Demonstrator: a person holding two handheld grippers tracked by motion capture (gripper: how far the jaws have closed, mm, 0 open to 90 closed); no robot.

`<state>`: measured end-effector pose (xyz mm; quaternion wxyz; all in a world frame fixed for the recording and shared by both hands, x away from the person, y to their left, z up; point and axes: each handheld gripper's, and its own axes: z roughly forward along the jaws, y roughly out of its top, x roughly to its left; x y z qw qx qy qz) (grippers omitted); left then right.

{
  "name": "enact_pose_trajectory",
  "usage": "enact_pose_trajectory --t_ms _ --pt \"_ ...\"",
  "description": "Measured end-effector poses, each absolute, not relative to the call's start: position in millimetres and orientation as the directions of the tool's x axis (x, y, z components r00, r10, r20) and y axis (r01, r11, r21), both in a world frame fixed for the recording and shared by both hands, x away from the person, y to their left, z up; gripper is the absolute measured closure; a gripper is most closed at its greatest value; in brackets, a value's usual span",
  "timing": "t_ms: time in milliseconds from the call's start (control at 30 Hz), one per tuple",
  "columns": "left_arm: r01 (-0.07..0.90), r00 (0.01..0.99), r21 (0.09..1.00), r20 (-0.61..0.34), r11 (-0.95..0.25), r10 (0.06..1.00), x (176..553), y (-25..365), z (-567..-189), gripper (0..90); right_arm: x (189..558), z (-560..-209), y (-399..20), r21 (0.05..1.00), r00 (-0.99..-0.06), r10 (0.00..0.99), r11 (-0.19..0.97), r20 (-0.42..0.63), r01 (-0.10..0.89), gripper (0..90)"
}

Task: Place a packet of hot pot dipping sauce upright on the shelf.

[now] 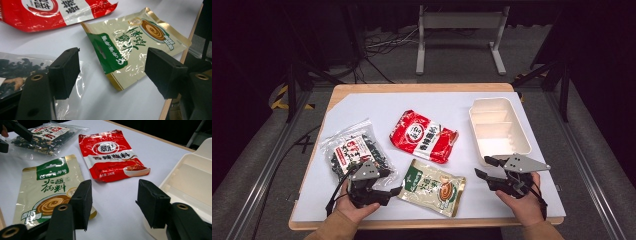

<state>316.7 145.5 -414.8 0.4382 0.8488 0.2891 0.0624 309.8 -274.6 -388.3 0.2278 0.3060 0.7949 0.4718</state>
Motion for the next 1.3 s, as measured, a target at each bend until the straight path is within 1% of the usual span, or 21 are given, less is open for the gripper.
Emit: enact_pose_trajectory --t_ms 167,267,700,967,1100,1300 --pt "0.477 0.825 0.746 -0.198 -0.465 0.529 325 138 -422 27.8 308 -390 -276 0.885 -0.705 0.706 0.367 -0.066 0.285 45.2" --pt "0.485 0.829 0.735 -0.213 -0.475 0.517 328 134 -424 27.8 306 -391 -277 0.884 -0.706 0.705 0.368 -0.064 0.287 44.7" --pt "0.515 0.833 0.705 -0.275 -0.488 0.48 340 122 -434 27.1 302 -395 -277 0.875 -0.701 0.71 0.379 -0.066 0.302 43.1" --pt "0.538 0.819 0.688 -0.29 -0.487 0.495 345 118 -440 24.9 301 -396 -277 0.873 -0.699 0.711 0.383 -0.069 0.303 42.3" --pt "0.536 0.825 0.678 -0.292 -0.504 0.484 346 114 -442 23.9 301 -396 -276 0.869 -0.7 0.71 0.393 -0.081 0.299 41.9" --pt "0.557 0.821 0.648 -0.336 -0.519 0.461 347 113 -445 23.2 301 -396 -277 0.871 -0.699 0.711 0.389 -0.077 0.3 41.4"
